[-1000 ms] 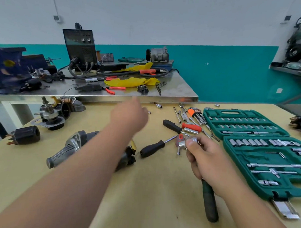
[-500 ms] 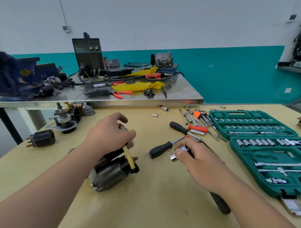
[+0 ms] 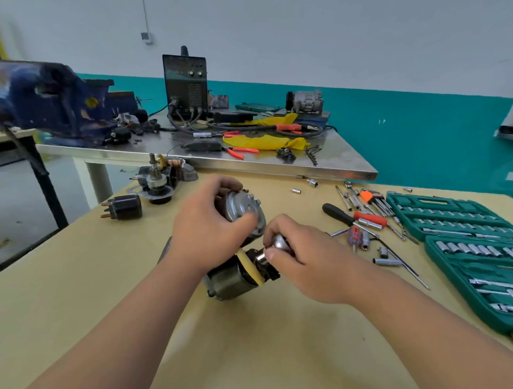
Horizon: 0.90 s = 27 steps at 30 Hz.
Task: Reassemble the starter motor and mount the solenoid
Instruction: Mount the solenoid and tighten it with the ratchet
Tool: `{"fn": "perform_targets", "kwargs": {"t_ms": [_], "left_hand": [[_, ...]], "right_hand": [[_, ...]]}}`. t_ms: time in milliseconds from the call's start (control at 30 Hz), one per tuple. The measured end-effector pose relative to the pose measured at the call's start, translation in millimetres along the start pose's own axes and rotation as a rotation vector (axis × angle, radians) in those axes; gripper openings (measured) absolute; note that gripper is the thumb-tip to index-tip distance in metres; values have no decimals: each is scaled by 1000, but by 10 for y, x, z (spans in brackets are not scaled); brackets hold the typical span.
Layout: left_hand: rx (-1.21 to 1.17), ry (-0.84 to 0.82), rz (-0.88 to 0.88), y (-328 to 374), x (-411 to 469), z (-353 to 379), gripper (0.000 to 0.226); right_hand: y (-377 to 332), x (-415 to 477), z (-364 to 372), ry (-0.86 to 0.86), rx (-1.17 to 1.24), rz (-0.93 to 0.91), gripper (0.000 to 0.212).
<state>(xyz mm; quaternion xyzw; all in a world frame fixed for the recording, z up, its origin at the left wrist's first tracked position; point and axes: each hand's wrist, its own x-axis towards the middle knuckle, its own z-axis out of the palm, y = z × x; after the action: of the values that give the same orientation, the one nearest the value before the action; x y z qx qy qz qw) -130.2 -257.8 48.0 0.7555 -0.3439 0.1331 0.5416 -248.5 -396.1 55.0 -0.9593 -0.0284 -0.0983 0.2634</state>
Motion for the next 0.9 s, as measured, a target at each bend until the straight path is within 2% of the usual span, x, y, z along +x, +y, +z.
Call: {"fn": "perform_targets", "kwargs": {"t_ms": [167, 267, 367, 433, 533, 633, 700, 767, 800, 833, 900], "left_hand": [[-4, -10, 6, -19, -27, -40, 33], [18, -41, -3, -40, -25, -61, 41], [53, -119, -2, -49, 13, -92, 47], [63, -142, -15, -46, 35, -102, 44], [75, -100, -28, -40, 1, -93, 41], [100, 10, -40, -12, -74, -38, 44], [140, 110, -67, 18, -130, -8, 52], [150, 176, -53, 10, -211, -10, 54], [143, 192, -36, 0, -258, -26, 53], [137, 198, -20, -3, -287, -49, 52], [134, 182, -9, 5, -299, -89, 50]], "right_hand": [[-83, -81, 3, -66, -314, -69, 19], [-94, -30, -23, -100, -509, -147, 28], [-98, 53, -99, -122, -661, -326, 9], [-108, 104, -113, -184, -794, -382, 23], [-162, 89, -121, -238, -713, -162, 21], [-204, 43, 65, -107, -484, 43, 19], [-290, 40, 176, 22, -198, 348, 27], [-373, 33, 156, -36, 179, 603, 32], [-409, 4, 118, -113, 284, 631, 31], [-418, -26, 50, -194, 267, 583, 29], [-428, -80, -65, -325, -92, 368, 26]]}}
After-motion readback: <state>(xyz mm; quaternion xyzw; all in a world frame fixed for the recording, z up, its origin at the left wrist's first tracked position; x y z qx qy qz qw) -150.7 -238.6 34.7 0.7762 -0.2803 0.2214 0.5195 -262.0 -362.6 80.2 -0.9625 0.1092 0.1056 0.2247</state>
